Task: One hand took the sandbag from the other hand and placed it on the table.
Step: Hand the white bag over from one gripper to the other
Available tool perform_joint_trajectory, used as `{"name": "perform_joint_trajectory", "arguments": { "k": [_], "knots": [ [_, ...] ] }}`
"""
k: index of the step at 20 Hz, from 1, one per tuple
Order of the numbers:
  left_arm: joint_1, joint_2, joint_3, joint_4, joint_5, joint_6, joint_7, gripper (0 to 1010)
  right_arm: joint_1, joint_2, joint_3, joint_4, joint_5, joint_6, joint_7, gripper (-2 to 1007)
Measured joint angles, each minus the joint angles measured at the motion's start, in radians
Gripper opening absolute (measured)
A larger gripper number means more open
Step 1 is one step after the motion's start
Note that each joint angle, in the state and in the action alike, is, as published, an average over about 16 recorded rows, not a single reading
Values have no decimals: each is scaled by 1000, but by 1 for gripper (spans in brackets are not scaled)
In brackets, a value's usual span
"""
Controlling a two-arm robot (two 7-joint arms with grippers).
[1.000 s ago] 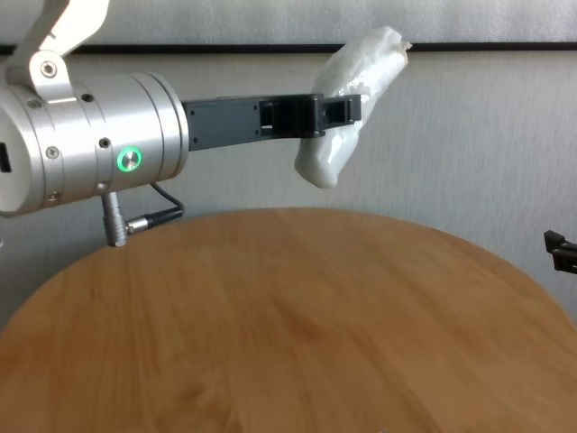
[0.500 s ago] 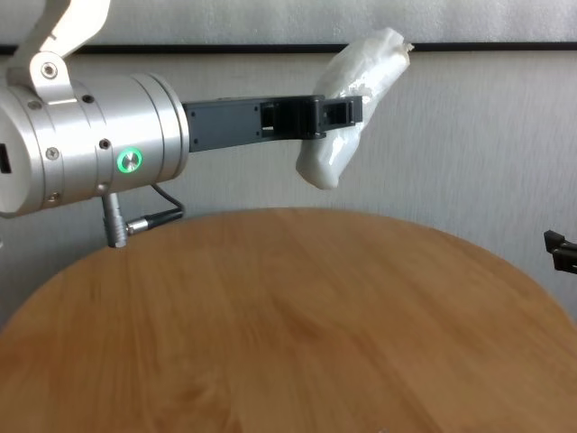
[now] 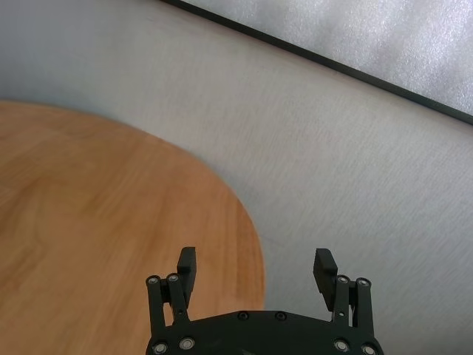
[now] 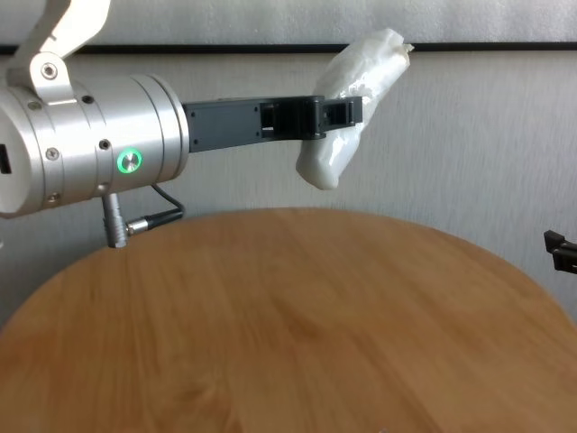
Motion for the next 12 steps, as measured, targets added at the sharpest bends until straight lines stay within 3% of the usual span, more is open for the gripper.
{"name": "perform_joint_trajectory", "arguments": {
  "k": [6,9,12],
  "knots": [
    [0,0,0,1,0,0,-1,444,-3,-3,12,-19,35,-8,58,1001],
    [-1,0,-1,1,0,0,-1,444,-5,-8,28,-30,86,-17,118,1001],
    [-1,-1,-1,1,-1,0,-1,444,-7,-16,50,-40,161,-26,196,1001]
  ]
}}
